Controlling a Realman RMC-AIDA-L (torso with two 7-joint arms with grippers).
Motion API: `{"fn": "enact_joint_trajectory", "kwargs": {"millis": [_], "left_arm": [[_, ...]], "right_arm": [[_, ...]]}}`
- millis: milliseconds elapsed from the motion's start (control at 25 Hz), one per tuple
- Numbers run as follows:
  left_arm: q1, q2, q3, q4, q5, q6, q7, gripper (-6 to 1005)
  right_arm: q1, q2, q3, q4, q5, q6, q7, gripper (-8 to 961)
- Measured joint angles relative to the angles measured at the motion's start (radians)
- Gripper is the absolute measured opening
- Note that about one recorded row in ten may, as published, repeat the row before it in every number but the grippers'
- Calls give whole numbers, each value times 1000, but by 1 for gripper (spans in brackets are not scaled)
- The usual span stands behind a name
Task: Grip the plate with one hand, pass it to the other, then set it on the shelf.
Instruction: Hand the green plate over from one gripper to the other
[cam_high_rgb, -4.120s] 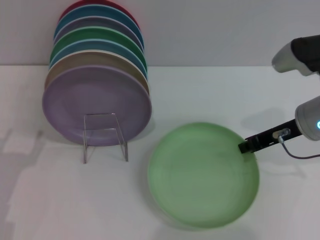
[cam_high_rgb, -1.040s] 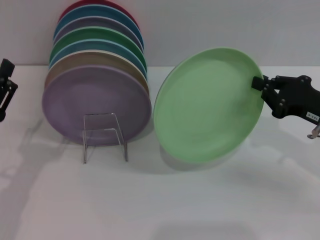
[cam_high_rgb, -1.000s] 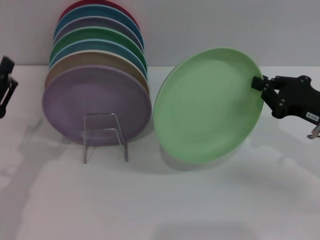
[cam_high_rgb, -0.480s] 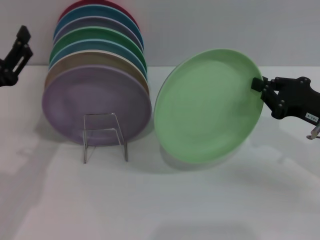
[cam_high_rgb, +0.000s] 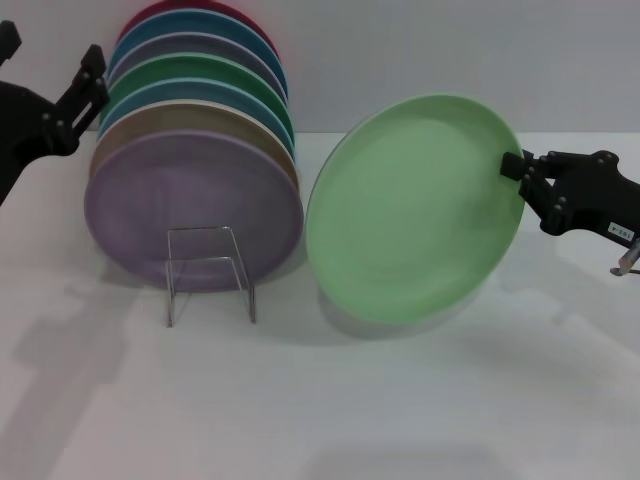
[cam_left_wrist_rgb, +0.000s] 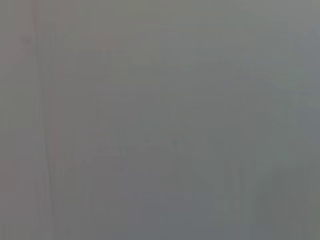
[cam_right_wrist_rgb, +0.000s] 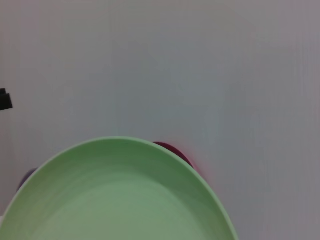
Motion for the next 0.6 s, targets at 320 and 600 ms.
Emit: {"fn": "enact_joint_trajectory", "kwargs": {"millis": [320,600], "left_arm": [[-3,-39,-38,-71,0,-153,48,782],[-13,-37,-39,-117,0,-222,29,781]], "right_arm": [[2,-1,0,0,-1,0,-1,20],[5,-1,11,0,-1,0,-3,20]]}}
